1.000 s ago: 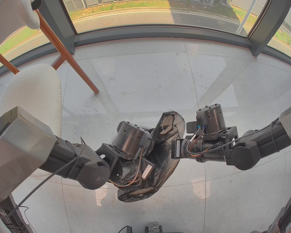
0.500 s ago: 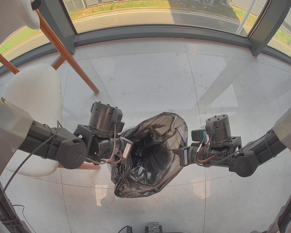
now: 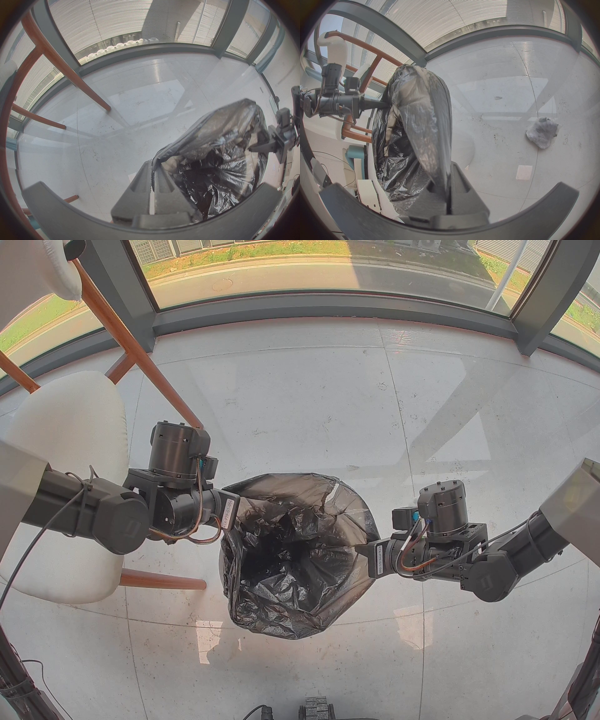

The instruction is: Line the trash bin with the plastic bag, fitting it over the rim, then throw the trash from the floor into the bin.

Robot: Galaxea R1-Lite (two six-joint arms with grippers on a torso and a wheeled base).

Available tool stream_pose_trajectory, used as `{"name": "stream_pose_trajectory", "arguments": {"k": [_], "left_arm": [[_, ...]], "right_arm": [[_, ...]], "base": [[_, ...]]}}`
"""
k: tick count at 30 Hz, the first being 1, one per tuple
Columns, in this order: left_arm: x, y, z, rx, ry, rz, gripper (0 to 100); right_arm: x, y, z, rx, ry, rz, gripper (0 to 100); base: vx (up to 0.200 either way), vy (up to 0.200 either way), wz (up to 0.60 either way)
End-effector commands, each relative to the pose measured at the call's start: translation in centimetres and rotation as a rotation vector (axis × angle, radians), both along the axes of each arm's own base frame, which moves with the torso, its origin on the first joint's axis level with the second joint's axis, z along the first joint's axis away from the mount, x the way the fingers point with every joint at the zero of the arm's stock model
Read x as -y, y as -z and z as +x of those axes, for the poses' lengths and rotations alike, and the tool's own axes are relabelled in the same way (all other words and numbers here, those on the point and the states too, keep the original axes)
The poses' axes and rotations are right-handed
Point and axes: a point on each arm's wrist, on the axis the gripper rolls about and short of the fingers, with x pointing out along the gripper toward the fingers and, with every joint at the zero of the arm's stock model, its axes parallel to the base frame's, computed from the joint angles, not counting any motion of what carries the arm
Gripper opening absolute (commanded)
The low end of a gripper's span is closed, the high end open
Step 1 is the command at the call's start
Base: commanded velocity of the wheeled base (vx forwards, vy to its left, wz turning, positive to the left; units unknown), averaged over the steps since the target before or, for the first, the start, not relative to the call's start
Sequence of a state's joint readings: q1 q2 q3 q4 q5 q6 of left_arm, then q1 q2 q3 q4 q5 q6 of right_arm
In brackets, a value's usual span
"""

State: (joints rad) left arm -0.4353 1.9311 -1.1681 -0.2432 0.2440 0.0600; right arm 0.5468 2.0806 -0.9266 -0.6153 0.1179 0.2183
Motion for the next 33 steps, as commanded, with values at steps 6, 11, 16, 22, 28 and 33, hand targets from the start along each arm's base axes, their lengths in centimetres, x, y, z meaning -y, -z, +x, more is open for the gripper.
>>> {"name": "stream_pose_trajectory", "arguments": {"k": [6,11,16,22,28,33], "left_arm": [[-1.0,-1.5,-1.3,-0.040,-0.011,0.014,0],[-1.1,-1.9,-1.7,-0.049,-0.009,0.020,0],[-1.0,-1.3,-1.8,-0.066,-0.007,0.026,0],[-1.1,-0.7,-2.0,-0.083,-0.006,0.039,0],[-1.2,-0.5,-1.8,-0.088,-0.015,0.046,0],[-1.1,-0.5,-1.8,-0.089,-0.014,0.047,0]], "right_arm": [[0.4,0.9,1.3,-0.009,0.026,-0.006,0],[0.1,0.7,1.7,0.002,0.026,0.003,0],[0.1,0.5,1.7,0.008,0.025,0.005,100],[0.1,-0.1,1.2,0.016,0.021,0.014,100],[0.6,-0.7,0.9,0.025,0.027,0.015,100],[1.5,-3.3,-0.2,0.067,0.036,0.054,100]], "base": [[0.000,0.000,0.00],[0.000,0.000,0.00],[0.000,0.000,0.00],[0.000,0.000,0.00],[0.000,0.000,0.00],[0.000,0.000,0.00]]}}
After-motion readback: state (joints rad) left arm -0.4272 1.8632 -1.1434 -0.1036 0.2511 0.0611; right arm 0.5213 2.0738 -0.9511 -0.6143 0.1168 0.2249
